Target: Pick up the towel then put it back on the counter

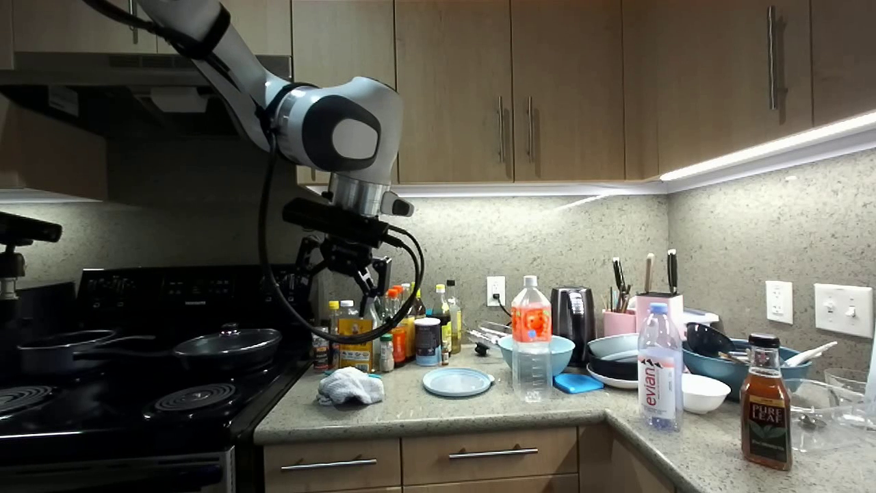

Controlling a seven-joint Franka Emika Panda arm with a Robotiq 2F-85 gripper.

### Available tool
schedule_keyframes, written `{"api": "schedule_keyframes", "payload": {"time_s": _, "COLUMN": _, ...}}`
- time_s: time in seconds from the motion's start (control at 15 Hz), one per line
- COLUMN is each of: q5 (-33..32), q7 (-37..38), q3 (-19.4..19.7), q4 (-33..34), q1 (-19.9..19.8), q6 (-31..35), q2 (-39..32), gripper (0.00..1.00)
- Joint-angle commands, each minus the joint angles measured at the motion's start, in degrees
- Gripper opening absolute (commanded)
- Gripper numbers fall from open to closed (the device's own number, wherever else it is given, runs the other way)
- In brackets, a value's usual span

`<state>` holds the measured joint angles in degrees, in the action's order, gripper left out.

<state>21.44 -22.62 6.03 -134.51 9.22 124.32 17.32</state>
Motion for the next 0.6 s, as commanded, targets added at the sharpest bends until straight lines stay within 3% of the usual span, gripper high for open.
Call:
{"api": "schedule_keyframes", "payload": {"time_s": 0.0, "q5": 0.6, "q7": 0.1, "q3": -1.5, "q4": 0.4, "q1": -0.9, "q6": 0.8, "q2": -2.0, "gripper": 1.0}}
{"api": "schedule_keyframes", "payload": {"time_s": 0.27, "q5": 6.9, "q7": -4.6, "q3": -1.4, "q4": 3.4, "q1": 0.8, "q6": -1.2, "q2": -8.6, "gripper": 1.0}}
{"api": "schedule_keyframes", "payload": {"time_s": 0.53, "q5": 12.5, "q7": -9.3, "q3": -4.3, "q4": 8.6, "q1": 0.7, "q6": -1.7, "q2": -17.9, "gripper": 1.0}}
